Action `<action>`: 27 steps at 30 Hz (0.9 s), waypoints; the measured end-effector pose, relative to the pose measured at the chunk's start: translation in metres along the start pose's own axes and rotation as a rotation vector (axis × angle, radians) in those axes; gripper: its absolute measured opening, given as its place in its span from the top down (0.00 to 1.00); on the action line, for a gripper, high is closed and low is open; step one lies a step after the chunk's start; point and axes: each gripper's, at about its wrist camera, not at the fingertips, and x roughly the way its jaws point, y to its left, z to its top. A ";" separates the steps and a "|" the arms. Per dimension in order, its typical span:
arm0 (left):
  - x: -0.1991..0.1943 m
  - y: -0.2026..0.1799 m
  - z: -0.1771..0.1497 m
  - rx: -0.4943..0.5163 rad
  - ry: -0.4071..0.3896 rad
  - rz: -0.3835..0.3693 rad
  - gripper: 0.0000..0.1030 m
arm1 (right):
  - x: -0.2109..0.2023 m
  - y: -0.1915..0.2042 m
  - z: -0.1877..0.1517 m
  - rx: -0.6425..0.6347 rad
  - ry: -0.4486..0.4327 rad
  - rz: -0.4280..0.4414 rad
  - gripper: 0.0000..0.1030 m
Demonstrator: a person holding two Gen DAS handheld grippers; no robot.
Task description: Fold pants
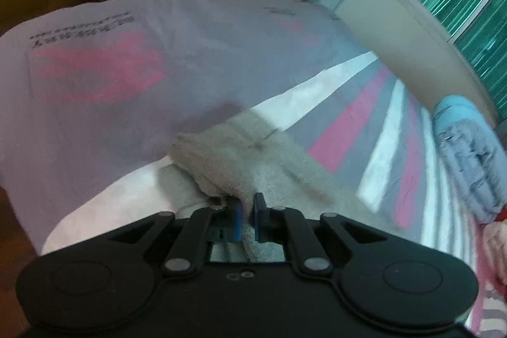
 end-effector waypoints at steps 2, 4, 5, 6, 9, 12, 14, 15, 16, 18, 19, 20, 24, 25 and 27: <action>0.021 0.009 -0.016 0.012 0.072 0.047 1.00 | 0.003 0.000 -0.001 -0.008 0.003 -0.008 0.45; 0.025 0.006 -0.028 0.069 0.098 0.061 0.98 | 0.010 -0.003 -0.002 -0.013 0.019 -0.019 0.45; 0.019 0.006 -0.026 0.059 0.084 0.042 0.93 | 0.012 -0.004 -0.003 -0.019 0.023 -0.024 0.45; 0.013 0.007 -0.021 0.034 0.076 0.028 0.89 | 0.012 -0.003 -0.003 -0.028 0.026 -0.026 0.45; -0.005 0.014 0.003 -0.036 0.039 0.026 0.81 | 0.012 -0.002 -0.001 -0.036 0.024 -0.023 0.45; -0.014 0.021 0.018 -0.041 0.005 0.058 0.74 | 0.012 -0.005 0.000 -0.012 0.022 -0.013 0.45; -0.012 0.018 0.019 -0.025 0.009 0.037 0.74 | 0.010 -0.004 -0.001 -0.011 0.017 -0.009 0.45; -0.009 0.014 0.017 -0.016 0.009 0.033 0.74 | 0.010 -0.004 -0.001 -0.012 0.012 -0.008 0.45; -0.004 0.012 0.015 -0.004 0.010 0.034 0.74 | 0.009 -0.004 -0.002 -0.011 0.008 -0.005 0.45; 0.020 0.010 0.012 -0.003 0.072 0.099 0.72 | 0.009 -0.002 -0.002 -0.014 0.011 -0.001 0.45; 0.031 0.014 0.010 -0.036 0.103 0.108 0.71 | 0.011 0.000 -0.002 -0.028 0.018 -0.008 0.45; 0.036 0.017 0.008 -0.063 0.112 0.107 0.71 | 0.014 0.000 -0.003 -0.036 0.032 -0.023 0.45; 0.012 -0.012 0.005 0.083 0.047 0.113 0.74 | 0.015 -0.003 0.003 -0.055 0.045 -0.061 0.45; 0.003 -0.022 0.003 0.119 0.032 0.097 0.74 | 0.011 -0.006 0.005 -0.045 0.038 -0.051 0.45; -0.009 -0.038 -0.003 0.160 0.028 0.057 0.74 | 0.003 -0.010 0.011 -0.041 0.012 -0.032 0.45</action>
